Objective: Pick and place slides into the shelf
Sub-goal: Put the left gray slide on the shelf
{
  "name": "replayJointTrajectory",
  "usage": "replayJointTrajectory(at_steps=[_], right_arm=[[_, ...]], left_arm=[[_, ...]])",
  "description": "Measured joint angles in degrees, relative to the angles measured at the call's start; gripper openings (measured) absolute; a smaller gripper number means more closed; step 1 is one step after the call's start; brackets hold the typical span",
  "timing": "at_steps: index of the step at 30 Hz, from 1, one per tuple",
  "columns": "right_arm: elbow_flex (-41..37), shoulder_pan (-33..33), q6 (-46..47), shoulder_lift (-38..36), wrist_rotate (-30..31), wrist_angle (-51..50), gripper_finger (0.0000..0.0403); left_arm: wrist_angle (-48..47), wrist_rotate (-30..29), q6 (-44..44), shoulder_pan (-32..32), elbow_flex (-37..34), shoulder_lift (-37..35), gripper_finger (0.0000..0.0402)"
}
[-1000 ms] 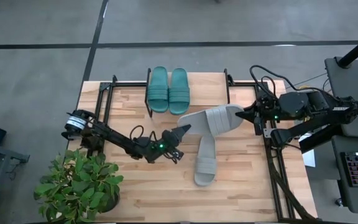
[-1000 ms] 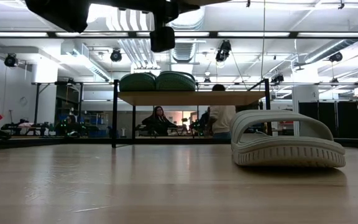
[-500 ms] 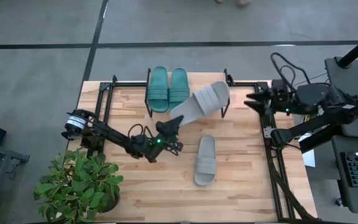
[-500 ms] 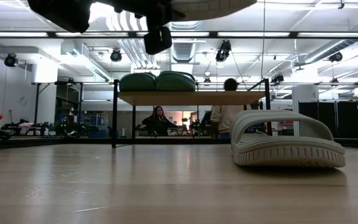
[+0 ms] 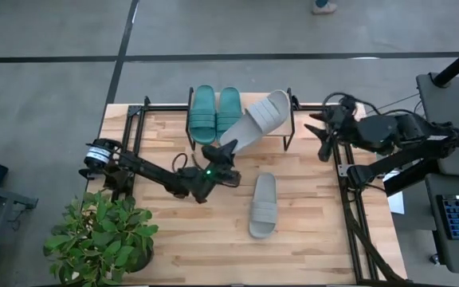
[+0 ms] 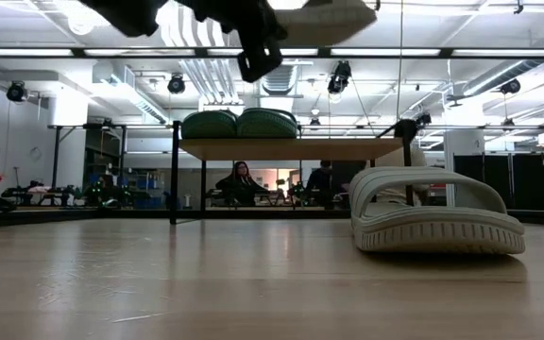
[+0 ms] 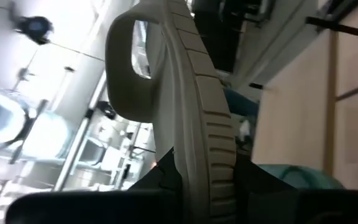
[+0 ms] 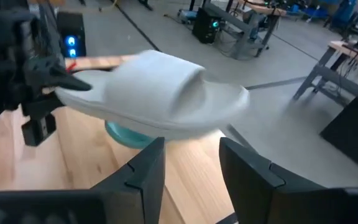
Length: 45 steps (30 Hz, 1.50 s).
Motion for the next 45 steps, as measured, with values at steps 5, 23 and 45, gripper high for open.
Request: replayJointTrajectory(at_steps=[5, 23, 45], right_arm=[[-0.02, 0.95, -3.45, 1.8, -0.01, 0.25, 0.0136], [0.37, 30.85, -27.06, 9.66, 33.19, 0.33, 0.0127], [0.48, 34.0, -33.69, 19.09, 39.09, -1.25, 0.0178]], left_arm=[[-26.18, 3.3, -18.11, 0.2, 5.45, 0.0, 0.0038], [-39.43, 6.94, -35.4, 0.27, 14.14, -0.57, 0.0037], [-39.69, 6.25, -37.26, -0.37, 13.48, -0.57, 0.0037]])
